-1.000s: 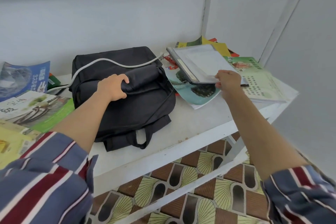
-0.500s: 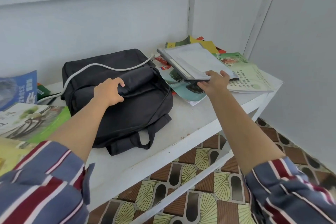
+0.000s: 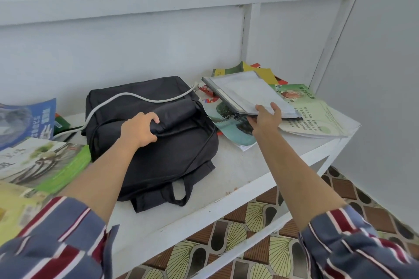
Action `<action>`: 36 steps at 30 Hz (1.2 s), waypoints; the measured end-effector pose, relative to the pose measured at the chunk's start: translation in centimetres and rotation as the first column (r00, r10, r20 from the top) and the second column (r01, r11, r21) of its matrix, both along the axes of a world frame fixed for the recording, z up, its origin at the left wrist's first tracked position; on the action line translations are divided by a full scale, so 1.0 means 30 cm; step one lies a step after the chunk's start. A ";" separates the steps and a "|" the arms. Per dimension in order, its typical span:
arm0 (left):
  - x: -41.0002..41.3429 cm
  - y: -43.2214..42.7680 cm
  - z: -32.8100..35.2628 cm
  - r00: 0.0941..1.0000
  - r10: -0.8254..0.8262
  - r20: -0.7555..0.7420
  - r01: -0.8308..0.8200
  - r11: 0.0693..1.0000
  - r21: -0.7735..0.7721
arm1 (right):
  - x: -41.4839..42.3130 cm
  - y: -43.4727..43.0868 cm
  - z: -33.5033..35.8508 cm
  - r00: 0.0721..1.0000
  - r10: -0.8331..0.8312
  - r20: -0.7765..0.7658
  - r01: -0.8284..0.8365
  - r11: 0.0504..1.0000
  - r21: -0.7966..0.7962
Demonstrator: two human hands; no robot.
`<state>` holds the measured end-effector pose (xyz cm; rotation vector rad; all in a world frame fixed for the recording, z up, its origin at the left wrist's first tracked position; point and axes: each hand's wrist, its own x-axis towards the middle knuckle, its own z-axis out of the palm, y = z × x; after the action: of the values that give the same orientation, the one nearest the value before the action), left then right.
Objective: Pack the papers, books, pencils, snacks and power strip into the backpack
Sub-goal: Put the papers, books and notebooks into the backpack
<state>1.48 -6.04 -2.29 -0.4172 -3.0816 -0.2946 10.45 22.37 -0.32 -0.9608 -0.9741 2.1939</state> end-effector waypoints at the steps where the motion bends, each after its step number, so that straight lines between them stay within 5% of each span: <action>1: -0.001 0.000 -0.001 1.000 0.001 -0.002 -0.001 1.000 0.000 | -0.006 0.003 -0.002 1.000 -0.002 -0.006 0.002 1.000 0.000; 36: -0.011 -0.003 -0.007 1.000 0.014 -0.003 -0.014 1.000 0.024 | -0.038 0.002 -0.021 0.993 0.081 -0.083 -0.086 0.995 -0.060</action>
<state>1.16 -6.12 -2.49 -0.3944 -3.0731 -0.3297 9.32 22.44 -0.96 -0.8671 -0.9272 2.3267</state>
